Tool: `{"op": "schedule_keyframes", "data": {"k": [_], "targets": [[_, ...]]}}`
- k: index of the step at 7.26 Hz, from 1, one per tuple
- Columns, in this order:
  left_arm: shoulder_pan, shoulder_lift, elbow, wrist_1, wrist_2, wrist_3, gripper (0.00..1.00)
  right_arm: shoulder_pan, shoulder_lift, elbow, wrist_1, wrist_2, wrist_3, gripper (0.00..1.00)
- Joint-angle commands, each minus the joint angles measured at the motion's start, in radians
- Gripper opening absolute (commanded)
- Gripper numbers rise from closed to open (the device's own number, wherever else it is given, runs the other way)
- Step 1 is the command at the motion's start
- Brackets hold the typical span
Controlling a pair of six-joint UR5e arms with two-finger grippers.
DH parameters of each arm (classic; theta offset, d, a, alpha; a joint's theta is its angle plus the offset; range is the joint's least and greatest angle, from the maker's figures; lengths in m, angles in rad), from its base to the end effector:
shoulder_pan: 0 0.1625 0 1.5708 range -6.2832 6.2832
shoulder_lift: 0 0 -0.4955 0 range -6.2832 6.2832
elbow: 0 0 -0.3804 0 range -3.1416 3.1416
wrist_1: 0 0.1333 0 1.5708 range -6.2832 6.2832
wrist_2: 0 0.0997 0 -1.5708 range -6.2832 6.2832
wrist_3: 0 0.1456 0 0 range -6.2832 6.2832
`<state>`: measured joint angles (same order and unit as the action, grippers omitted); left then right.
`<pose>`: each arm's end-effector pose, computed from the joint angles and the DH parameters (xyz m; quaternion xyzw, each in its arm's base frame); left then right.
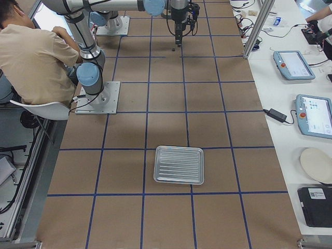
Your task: Place bearing gear from tray to pile
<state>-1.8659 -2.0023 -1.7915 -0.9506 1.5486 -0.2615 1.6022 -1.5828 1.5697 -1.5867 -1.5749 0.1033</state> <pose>-0.3065 -0.5387 0.2330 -0.0166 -0.9997 -0.0184 0.0063 0.1477 -0.4739 0.5203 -0.0360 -0.9992 0.0146 0.0011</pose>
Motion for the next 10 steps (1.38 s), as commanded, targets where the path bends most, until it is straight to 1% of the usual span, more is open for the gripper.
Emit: {"op": "schedule_keyframes", "data": {"k": [1, 2, 3, 4, 5, 6, 7, 8, 9, 10], "targets": [[-0.006, -0.016, -0.019, 0.007, -0.001, 0.002, 0.85, 0.010, 0.010, 0.013, -0.001, -0.001, 0.046, 1.00], [-0.006, -0.024, -0.020, 0.006, 0.001, 0.005, 0.74, 0.010, 0.010, 0.015, 0.011, -0.002, 0.024, 1.00], [-0.006, -0.032, -0.019, 0.007, 0.001, 0.005, 0.68, 0.010, 0.007, 0.015, 0.001, 0.003, -0.002, 1.00], [-0.006, -0.036, -0.020, 0.006, 0.001, 0.004, 0.67, -0.001, 0.009, 0.016, -0.002, 0.009, -0.060, 1.00], [-0.006, -0.042, -0.020, 0.006, 0.001, 0.001, 0.62, -0.010, 0.009, 0.018, -0.004, 0.007, -0.095, 1.00], [-0.006, -0.046, -0.020, 0.006, 0.001, -0.001, 0.52, -0.008, 0.007, 0.018, -0.004, 0.009, -0.091, 1.00], [-0.006, -0.053, -0.020, 0.006, 0.001, -0.004, 0.49, -0.007, 0.007, 0.018, -0.004, 0.012, -0.083, 1.00], [-0.007, -0.055, -0.022, 0.006, 0.001, -0.005, 0.35, -0.005, 0.006, 0.018, -0.006, 0.003, -0.097, 1.00], [-0.010, -0.055, -0.031, 0.007, 0.002, -0.010, 0.02, -0.007, 0.006, 0.018, -0.006, 0.000, -0.097, 1.00], [-0.010, -0.053, -0.022, 0.007, 0.002, -0.005, 0.00, -0.007, 0.006, 0.018, -0.006, 0.000, -0.096, 1.00]]}}
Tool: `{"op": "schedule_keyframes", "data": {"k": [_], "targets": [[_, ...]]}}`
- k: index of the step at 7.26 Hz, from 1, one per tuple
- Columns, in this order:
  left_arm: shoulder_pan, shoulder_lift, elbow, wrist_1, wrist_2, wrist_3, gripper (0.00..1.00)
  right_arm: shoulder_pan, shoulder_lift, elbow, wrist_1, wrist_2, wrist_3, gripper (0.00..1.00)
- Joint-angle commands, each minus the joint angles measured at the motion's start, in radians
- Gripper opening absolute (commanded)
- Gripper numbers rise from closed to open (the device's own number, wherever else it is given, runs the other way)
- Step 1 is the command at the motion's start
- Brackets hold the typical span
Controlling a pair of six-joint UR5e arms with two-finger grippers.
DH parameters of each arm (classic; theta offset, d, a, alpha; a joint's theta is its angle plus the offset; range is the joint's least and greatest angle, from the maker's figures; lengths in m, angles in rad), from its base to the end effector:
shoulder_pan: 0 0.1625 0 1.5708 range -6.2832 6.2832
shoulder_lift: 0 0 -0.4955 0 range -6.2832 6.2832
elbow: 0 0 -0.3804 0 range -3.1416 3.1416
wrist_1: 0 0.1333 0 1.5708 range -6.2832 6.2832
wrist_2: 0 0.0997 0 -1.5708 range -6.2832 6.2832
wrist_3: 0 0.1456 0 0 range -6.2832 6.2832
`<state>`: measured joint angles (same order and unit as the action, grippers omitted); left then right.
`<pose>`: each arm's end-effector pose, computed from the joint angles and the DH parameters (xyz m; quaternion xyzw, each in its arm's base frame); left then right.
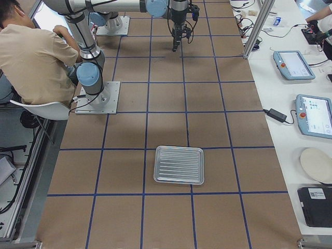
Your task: Place bearing gear from tray to pile
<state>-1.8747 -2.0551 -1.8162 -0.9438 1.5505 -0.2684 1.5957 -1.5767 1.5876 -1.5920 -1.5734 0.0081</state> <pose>-0.3091 -0.5303 0.1924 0.0172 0.9985 0.0521 0.0048 0.1448 -0.4752 0.5093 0.0084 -1.0000 0.0052 0.0012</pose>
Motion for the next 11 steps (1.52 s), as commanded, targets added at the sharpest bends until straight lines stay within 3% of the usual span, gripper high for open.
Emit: {"op": "schedule_keyframes", "data": {"k": [1, 2, 3, 5, 6, 9, 11], "targets": [[0.011, 0.032, 0.014, -0.003, -0.001, 0.005, 0.00, 0.001, -0.002, 0.002, 0.000, -0.002, -0.002, 1.00], [0.038, 0.049, 0.053, -0.022, 0.008, 0.015, 0.00, 0.001, -0.002, 0.000, 0.000, -0.004, 0.000, 1.00], [0.095, 0.056, 0.117, -0.120, 0.013, 0.052, 0.00, 0.001, -0.002, 0.000, 0.000, -0.004, 0.000, 1.00], [0.268, 0.084, 0.277, -0.371, 0.081, 0.255, 0.00, 0.001, -0.003, 0.000, 0.000, -0.004, 0.001, 1.00], [0.372, 0.087, 0.296, -0.425, 0.115, 0.417, 0.00, 0.003, -0.003, 0.002, 0.000, -0.005, 0.001, 1.00], [0.679, 0.090, 0.282, -0.421, 0.140, 0.687, 0.00, 0.004, -0.003, 0.002, 0.000, -0.001, 0.010, 1.00], [0.794, 0.079, 0.243, -0.382, 0.137, 0.824, 0.00, 0.004, -0.003, 0.002, 0.000, -0.002, 0.010, 1.00]]}}
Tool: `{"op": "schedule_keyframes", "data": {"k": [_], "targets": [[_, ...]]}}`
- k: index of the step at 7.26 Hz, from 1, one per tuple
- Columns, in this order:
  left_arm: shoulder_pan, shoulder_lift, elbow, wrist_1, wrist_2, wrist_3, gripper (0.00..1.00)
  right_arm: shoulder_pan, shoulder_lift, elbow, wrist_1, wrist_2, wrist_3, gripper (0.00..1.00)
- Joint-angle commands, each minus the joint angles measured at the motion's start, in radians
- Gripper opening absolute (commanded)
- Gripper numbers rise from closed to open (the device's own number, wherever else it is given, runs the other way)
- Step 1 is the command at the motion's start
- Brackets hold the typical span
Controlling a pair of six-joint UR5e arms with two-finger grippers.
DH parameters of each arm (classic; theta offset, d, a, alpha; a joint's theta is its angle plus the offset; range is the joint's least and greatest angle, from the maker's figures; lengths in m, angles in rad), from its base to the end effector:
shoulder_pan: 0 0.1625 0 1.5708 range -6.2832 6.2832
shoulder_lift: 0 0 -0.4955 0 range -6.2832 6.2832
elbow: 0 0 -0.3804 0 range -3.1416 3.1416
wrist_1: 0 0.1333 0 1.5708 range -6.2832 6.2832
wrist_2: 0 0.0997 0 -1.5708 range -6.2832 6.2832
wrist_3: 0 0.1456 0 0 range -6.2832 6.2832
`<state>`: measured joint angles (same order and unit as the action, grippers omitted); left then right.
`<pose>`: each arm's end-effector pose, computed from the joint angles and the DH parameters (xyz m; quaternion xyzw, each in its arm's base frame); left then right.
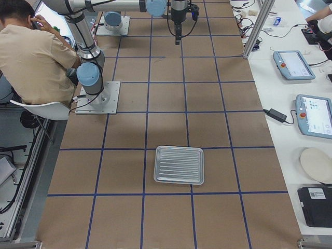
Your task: Place bearing gear from tray to pile
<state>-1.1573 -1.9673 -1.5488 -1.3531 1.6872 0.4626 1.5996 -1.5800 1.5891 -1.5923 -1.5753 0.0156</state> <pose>0.1431 -0.6157 0.3220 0.0290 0.9948 0.0954 0.0193 0.1463 -0.4733 0.5102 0.0066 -1.0000 0.0062 0.0021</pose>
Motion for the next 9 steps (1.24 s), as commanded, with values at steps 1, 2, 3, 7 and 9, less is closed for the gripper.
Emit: {"op": "schedule_keyframes", "data": {"k": [1, 2, 3, 7, 9], "targets": [[0.149, -0.016, -0.071, 0.099, -0.001, 0.201, 0.00, 0.000, -0.001, 0.000, 0.000, -0.002, 0.001, 1.00], [0.198, -0.025, -0.139, 0.199, -0.006, 0.243, 0.00, -0.001, -0.003, -0.003, -0.001, -0.014, -0.008, 1.00], [0.206, -0.024, -0.219, 0.315, -0.006, 0.252, 0.00, 0.000, -0.003, 0.002, 0.002, -0.015, 0.001, 1.00], [0.205, 0.004, -0.344, 0.367, -0.014, 0.254, 0.00, 0.002, -0.003, 0.006, 0.000, -0.008, 0.010, 1.00], [0.208, 0.007, -0.366, 0.368, -0.012, 0.254, 0.00, 0.003, -0.005, 0.009, 0.002, -0.008, 0.010, 1.00]]}}
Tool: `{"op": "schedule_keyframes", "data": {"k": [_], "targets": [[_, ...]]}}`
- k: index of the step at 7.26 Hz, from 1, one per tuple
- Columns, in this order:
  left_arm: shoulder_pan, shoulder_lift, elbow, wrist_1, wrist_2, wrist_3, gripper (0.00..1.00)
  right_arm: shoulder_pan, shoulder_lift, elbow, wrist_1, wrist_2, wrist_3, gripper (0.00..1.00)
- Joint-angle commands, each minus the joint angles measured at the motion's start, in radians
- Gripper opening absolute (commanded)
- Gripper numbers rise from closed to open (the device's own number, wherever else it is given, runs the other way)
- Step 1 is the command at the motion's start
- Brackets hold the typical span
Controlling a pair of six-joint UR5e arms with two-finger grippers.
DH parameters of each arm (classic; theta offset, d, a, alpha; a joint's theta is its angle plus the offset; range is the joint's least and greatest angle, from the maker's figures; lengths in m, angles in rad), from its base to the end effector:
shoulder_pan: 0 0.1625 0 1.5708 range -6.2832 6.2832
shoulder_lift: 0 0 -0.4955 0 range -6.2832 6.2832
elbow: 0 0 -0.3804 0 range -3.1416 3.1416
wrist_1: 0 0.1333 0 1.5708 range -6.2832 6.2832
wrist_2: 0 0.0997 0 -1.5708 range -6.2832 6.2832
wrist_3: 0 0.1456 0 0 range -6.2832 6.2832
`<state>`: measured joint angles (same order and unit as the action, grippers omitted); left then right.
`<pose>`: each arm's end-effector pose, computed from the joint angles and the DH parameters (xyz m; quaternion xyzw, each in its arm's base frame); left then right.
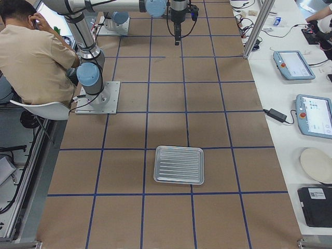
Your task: Place bearing gear from tray to pile
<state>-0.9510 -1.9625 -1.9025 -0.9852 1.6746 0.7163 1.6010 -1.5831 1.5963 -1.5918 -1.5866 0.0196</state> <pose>0.2251 -0.5189 0.2115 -0.0516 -0.9950 -0.0860 0.0020 0.1453 -0.4709 0.5081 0.0053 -0.9999 0.0041 0.0078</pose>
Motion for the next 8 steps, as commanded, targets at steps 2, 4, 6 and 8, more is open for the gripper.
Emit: {"op": "schedule_keyframes", "data": {"k": [2, 4, 6, 8], "targets": [[0.001, 0.013, -0.012, 0.000, 0.011, 0.000, 0.00, 0.002, -0.003, 0.013, -0.002, -0.001, 0.000, 1.00], [0.001, 0.020, -0.012, -0.001, 0.019, 0.000, 0.00, 0.000, -0.011, 0.013, 0.000, -0.006, -0.006, 1.00], [0.014, 0.020, -0.013, -0.007, 0.016, 0.000, 0.00, 0.002, -0.020, 0.020, 0.000, -0.004, -0.004, 1.00], [0.032, 0.020, -0.029, -0.006, 0.010, 0.000, 0.48, 0.002, -0.021, 0.022, -0.002, -0.004, 0.002, 1.00]]}}
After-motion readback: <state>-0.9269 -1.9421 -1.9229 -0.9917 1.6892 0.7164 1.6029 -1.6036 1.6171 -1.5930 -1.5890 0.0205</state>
